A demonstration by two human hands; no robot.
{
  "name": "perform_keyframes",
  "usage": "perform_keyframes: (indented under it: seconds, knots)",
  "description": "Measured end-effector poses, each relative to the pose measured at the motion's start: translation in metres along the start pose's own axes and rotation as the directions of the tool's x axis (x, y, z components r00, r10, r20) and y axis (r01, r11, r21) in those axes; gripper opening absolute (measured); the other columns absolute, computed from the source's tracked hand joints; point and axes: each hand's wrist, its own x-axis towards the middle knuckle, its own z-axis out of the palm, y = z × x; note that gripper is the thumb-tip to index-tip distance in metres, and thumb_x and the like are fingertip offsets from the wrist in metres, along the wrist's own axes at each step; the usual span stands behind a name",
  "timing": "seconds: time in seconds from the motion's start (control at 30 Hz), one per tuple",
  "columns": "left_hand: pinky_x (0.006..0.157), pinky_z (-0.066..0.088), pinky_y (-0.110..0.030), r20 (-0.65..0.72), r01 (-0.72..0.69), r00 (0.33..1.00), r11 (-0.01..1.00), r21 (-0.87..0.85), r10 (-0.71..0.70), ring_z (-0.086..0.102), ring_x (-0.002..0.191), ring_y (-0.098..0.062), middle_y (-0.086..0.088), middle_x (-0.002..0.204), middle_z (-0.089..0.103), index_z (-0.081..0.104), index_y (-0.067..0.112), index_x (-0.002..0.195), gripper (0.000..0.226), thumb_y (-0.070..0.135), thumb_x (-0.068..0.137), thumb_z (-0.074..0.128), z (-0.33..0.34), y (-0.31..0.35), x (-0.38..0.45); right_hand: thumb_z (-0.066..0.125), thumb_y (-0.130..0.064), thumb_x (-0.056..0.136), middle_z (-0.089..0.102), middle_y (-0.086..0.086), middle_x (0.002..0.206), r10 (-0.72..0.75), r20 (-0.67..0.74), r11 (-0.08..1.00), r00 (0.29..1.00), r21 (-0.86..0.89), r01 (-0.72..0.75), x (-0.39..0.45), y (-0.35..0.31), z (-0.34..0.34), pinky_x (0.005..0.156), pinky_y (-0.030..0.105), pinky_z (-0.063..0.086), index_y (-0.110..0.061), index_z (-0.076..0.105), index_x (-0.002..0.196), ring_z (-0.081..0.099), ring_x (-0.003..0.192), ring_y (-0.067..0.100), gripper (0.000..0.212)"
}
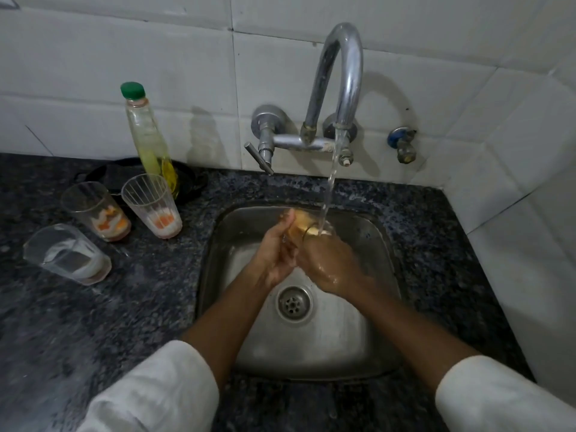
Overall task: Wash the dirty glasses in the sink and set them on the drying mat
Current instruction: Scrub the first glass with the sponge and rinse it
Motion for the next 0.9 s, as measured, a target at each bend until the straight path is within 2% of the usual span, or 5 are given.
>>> perform_keyframes:
  seconds: [0.2, 0.37, 0.53, 0.67, 0.9]
  knots:
    - [0.065, 0.058, -0.033, 0.027, -0.059, 0.998, 0.991, -0.120, 0.063, 0.070, 0.079, -0.023, -0.016, 0.095, 0.072, 0.065, 0.004, 0.109, 0.032, 0.030, 0.090, 0.061, -0.009, -0.016, -0.004, 0.051, -0.016, 0.093, 0.066, -0.001, 0.073, 0.165, -0.243, 0.948, 0.956, 0.306, -0.086, 0.002, 0.000, 0.014, 0.053, 0.023, 0.045, -0.015, 0.071, 0.088, 0.061, 0.067, 0.014, 0.021]
    - [0.069, 0.055, -0.031, -0.196, 0.114, 0.978, 0.972, 0.205, -0.073, 0.066, 0.078, -0.022, -0.014, 0.093, 0.070, 0.067, 0.006, 0.114, 0.052, 0.048, 0.083, 0.071, -0.007, -0.004, 0.002, 0.048, -0.023, 0.092, 0.059, 0.002, 0.120, -0.154, 0.001, 0.926, 0.988, -0.350, 0.145, -0.003, 0.024, 0.013, 0.071, 0.033, 0.048, -0.023, 0.052, 0.128, 0.059, 0.106, 0.023, 0.036]
    - [0.080, 0.061, -0.037, -0.005, -0.005, 1.000, 0.970, -0.242, 0.004, 0.072, 0.090, -0.025, -0.017, 0.100, 0.073, 0.065, 0.000, 0.109, 0.036, 0.030, 0.093, 0.058, 0.001, -0.021, -0.008, 0.052, -0.012, 0.092, 0.069, 0.001, 0.082, 0.138, -0.296, 0.896, 0.945, 0.445, 0.009, 0.009, 0.002, 0.010, 0.074, 0.036, 0.053, -0.014, 0.070, 0.086, 0.066, 0.081, 0.016, 0.020]
    - [0.090, 0.055, -0.041, -0.064, 0.049, 0.997, 0.996, 0.079, -0.044, 0.067, 0.098, -0.029, -0.022, 0.115, 0.068, 0.064, 0.001, 0.124, 0.063, 0.054, 0.089, 0.061, -0.001, -0.007, -0.002, 0.047, -0.027, 0.092, 0.062, 0.007, 0.116, -0.084, 0.071, 0.929, 0.994, -0.356, 0.104, -0.001, 0.019, 0.006, 0.072, 0.035, 0.047, -0.021, 0.056, 0.119, 0.060, 0.103, 0.028, 0.029]
    - [0.068, 0.057, -0.033, -0.044, -0.039, 0.998, 0.992, -0.119, 0.034, 0.070, 0.074, -0.022, -0.014, 0.086, 0.071, 0.065, 0.004, 0.099, 0.033, 0.035, 0.087, 0.063, -0.008, -0.008, -0.001, 0.051, -0.023, 0.095, 0.068, 0.001, 0.091, -0.036, -0.205, 0.982, 0.978, 0.176, 0.073, 0.003, 0.006, 0.016, 0.068, 0.031, 0.052, -0.012, 0.065, 0.104, 0.065, 0.081, 0.017, 0.020]
